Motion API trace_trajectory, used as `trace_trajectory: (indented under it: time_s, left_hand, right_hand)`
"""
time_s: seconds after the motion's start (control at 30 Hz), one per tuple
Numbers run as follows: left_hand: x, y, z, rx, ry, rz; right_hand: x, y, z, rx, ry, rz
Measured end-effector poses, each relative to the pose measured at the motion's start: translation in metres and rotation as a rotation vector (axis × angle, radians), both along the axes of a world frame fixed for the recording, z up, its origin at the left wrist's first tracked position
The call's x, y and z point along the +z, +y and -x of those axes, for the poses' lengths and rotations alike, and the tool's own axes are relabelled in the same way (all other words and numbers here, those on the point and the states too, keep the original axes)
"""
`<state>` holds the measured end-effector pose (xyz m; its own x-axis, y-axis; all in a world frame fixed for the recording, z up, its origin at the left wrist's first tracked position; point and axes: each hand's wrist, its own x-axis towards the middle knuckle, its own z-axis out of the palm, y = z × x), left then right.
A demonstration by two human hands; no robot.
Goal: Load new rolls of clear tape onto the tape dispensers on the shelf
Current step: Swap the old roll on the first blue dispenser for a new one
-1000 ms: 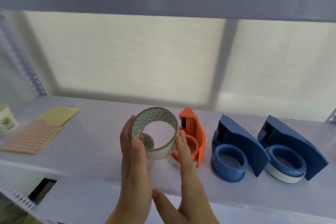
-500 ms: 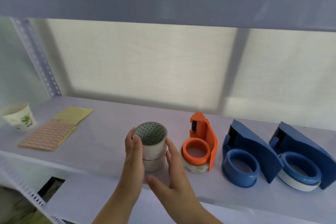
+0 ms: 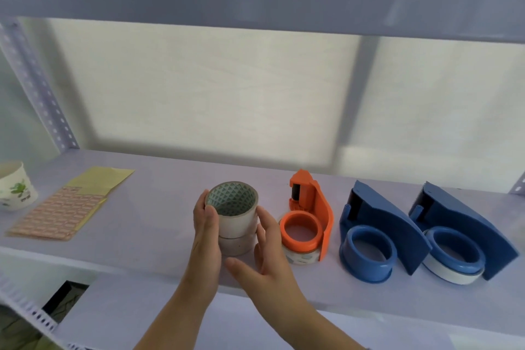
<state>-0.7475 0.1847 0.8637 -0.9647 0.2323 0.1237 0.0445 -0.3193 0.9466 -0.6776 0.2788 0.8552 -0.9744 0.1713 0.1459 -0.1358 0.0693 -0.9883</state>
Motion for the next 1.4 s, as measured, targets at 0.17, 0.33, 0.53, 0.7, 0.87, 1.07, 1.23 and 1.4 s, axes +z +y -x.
trace_trajectory:
  time_s: [0.17,0.33,0.53,0.7,0.87,1.07,1.23,1.4]
  left_hand:
    - [0.0,0.0,0.0,-0.011,0.002,-0.006]
    - [0.005,-0.004,0.0,0.052,0.022,0.151]
    - [0.031,-0.007,-0.01,0.212,0.278,0.189]
    - [0.046,0.024,-0.033,0.014,0.32,0.058]
    - [0.047,0.072,-0.055,-0.114,0.327,0.056]
    - [0.042,0.163,-0.096,-0.248,0.269,0.044]
    - [0.049,0.268,-0.128,-0.317,0.158,0.052]
    - [0.052,0.352,-0.177,-0.356,0.16,0.185]
  right_hand:
    - [-0.003,-0.003,0.0,-0.016,-0.026,0.005]
    - [0.011,-0.004,-0.009,-0.044,-0.05,-0.004]
    - [0.036,0.014,-0.03,-0.192,-0.045,0.009]
    - [0.056,0.044,-0.044,-0.354,0.06,-0.028]
    - [0.065,0.091,-0.072,-0.513,0.104,-0.084]
    - [0.064,0.182,-0.122,-0.686,0.183,-0.154]
    - [0.057,0.276,-0.174,-0.837,0.243,-0.238]
    - [0.056,0.347,-0.209,-0.999,0.233,-0.22]
